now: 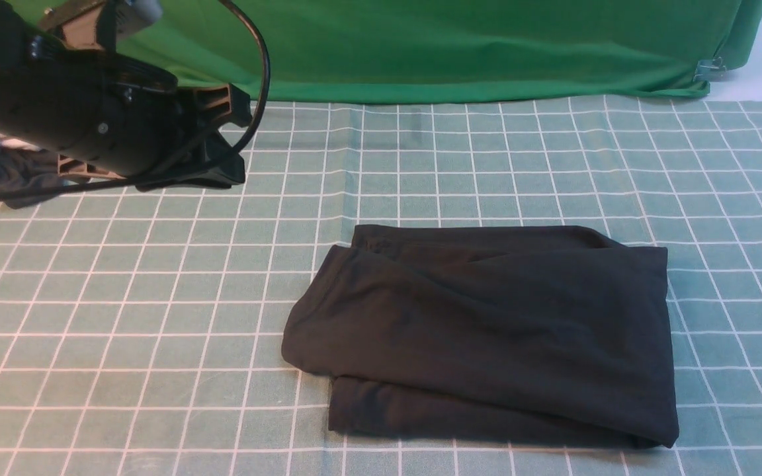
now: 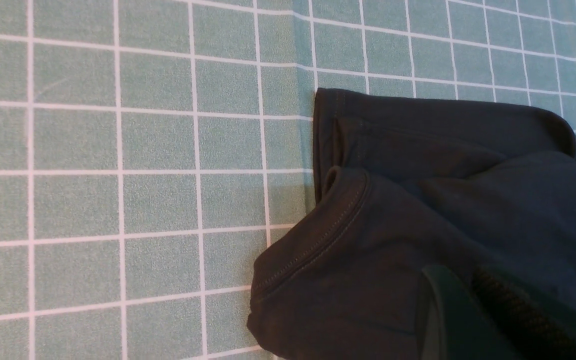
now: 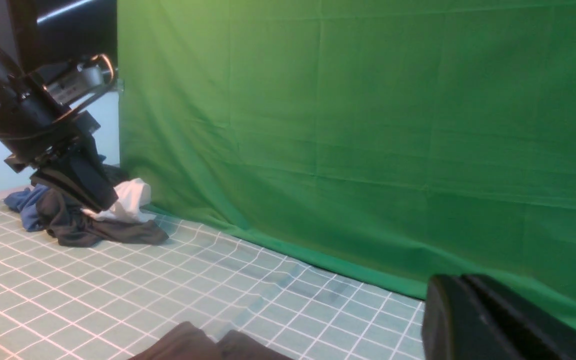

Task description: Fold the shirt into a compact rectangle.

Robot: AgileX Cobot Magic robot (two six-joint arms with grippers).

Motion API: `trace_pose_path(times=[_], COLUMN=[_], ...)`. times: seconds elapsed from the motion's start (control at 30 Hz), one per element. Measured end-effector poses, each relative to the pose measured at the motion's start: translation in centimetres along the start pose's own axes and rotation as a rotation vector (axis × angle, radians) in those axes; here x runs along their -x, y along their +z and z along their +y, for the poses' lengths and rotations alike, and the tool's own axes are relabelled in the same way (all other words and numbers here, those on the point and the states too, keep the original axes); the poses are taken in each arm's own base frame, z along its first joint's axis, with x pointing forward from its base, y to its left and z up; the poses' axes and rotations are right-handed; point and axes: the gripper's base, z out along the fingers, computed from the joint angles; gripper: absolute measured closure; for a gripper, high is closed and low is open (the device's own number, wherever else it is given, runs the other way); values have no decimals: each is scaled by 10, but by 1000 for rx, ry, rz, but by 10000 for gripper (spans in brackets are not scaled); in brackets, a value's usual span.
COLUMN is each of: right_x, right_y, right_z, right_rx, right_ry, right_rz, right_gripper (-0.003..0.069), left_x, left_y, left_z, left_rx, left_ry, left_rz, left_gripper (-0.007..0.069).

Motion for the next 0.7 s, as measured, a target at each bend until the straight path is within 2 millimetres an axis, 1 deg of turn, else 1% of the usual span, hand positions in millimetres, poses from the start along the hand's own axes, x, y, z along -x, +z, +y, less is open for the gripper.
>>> trace_pose_path(times=[0.2,0.3,0.43,0.53,0.63,0.67,0.7], right_x=[0,0,-2,-12,-38,-43,-54], right_y=[0,0,0,2,-1,-3,-5], right_z=[0,0,0,-1,-4,-5,-7], right_rx=[0,0,0,-16,-99,-132,-186], right_ry=[2,2,4,4,-2,-4,-7], right_rz=[0,0,11,32,71,75,84], right_gripper=[629,622,616,610,601,600,598], left_x=[1,5,6,6,6,6,6], left_y=[0,0,0,0,0,0,0], left_z=[0,0,0,0,2,2,3], left_rx=[0,2,5,9,24,31,36], left_ry=[12,70,113,128,154,160,166], left_rz=[-16,-55,-62,-63,-64,-66,-65], left_gripper=[590,590,590,590,590,590,590])
